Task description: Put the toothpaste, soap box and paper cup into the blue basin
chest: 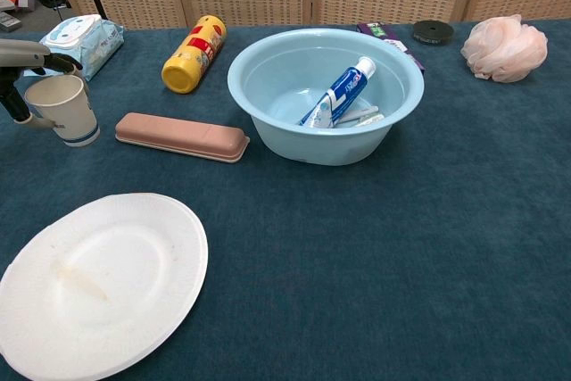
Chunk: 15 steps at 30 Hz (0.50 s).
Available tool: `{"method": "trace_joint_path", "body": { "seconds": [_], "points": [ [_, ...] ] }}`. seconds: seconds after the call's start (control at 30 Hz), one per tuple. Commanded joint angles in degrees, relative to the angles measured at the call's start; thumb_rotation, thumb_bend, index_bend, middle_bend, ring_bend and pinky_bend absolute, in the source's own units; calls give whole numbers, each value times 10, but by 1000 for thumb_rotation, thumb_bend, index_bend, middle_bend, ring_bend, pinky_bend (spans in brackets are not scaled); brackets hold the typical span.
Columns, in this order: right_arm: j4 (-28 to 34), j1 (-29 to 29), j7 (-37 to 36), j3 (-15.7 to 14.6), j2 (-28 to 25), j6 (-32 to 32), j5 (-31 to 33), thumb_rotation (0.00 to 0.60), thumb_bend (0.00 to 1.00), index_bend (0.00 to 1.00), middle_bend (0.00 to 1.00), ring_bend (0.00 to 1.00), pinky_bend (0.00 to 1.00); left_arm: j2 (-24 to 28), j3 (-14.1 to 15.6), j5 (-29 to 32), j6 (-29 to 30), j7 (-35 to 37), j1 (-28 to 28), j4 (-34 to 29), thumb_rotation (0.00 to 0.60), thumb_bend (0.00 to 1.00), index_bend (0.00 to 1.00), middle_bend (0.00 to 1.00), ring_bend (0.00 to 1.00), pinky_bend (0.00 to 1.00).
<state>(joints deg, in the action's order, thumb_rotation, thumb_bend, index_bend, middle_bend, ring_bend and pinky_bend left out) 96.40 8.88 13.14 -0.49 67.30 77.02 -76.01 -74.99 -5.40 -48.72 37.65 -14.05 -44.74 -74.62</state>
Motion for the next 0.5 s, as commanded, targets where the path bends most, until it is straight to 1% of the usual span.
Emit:
{"method": "trace_joint_path", "body": {
  "seconds": [0.03, 0.13, 0.23, 0.37, 0.5],
  "points": [
    [1, -1, 0, 0, -1, -1, -2, 600, 131, 0, 0, 0, 0, -19, 5, -8, 24, -10, 5, 11, 600, 333, 358, 66, 94, 151],
    [2, -2, -1, 1, -1, -2, -4, 600, 131, 0, 0, 0, 0, -28, 5, -13, 40, -14, 8, 13, 600, 345, 415, 103, 136, 188],
    [2, -2, -1, 2, -1, -4, -4, 600, 131, 0, 0, 0, 0, -29, 5, -15, 46, -15, 10, 10, 600, 349, 439, 115, 138, 188],
    [2, -3, -1, 4, -1, -7, -2, 600, 131, 0, 0, 0, 0, -21, -1, -17, 54, -12, 11, -1, 600, 349, 442, 117, 139, 188],
    [1, -3, 0, 5, 0, -12, 0, 600, 131, 0, 0, 0, 0, -2, -12, -18, 57, -10, 7, -26, 600, 350, 443, 117, 139, 188]
  ]
}}
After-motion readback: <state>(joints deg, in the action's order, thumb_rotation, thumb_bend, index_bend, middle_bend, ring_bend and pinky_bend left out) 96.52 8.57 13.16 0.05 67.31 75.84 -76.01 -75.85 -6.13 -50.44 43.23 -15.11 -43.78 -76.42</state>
